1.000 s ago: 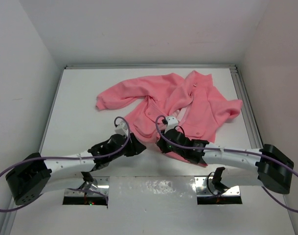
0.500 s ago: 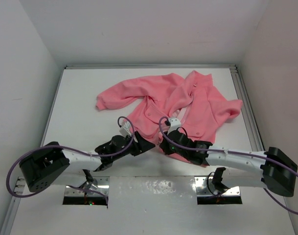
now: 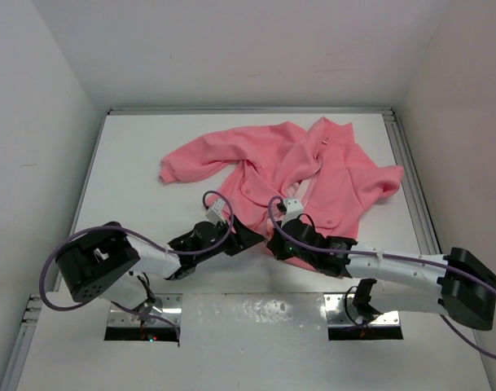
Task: Zip up the jacket
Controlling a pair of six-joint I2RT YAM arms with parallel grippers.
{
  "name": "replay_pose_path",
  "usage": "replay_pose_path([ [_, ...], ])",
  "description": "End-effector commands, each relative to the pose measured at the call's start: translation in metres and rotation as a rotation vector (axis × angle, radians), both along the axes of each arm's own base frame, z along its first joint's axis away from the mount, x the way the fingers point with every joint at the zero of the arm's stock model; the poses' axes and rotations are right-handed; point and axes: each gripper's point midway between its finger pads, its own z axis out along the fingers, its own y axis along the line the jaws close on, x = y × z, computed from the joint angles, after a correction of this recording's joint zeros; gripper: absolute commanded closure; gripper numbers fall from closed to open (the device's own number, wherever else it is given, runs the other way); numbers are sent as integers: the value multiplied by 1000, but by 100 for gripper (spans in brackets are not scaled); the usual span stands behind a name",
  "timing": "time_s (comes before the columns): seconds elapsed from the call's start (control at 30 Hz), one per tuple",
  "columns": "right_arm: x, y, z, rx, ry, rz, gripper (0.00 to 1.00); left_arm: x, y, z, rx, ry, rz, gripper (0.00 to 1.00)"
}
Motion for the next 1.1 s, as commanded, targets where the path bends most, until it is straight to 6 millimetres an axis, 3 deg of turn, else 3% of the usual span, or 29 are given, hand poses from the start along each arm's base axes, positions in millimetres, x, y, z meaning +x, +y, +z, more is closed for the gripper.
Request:
replay_pose_path([
  [0.0, -2, 8, 10, 56, -10, 15, 100, 6, -14, 26, -100, -46, -1, 51],
  [0.53, -4, 13, 14, 113, -10, 25, 100, 15, -16, 28, -164, -43, 74, 59],
  [0.63, -5, 15, 15, 120, -9, 30, 100, 12, -15, 27, -186, -35, 88, 70],
  [0.8, -4, 14, 15, 113, -10, 29, 100, 13, -14, 25, -191, -34, 105, 80],
  [0.93, -4, 12, 15, 112, -12, 25, 100, 13, -13, 23, -182, -32, 116, 100],
  [1.07, -1, 6, 14, 84, -24, 5, 100, 10, -7, 20, -158, -40, 117, 100],
])
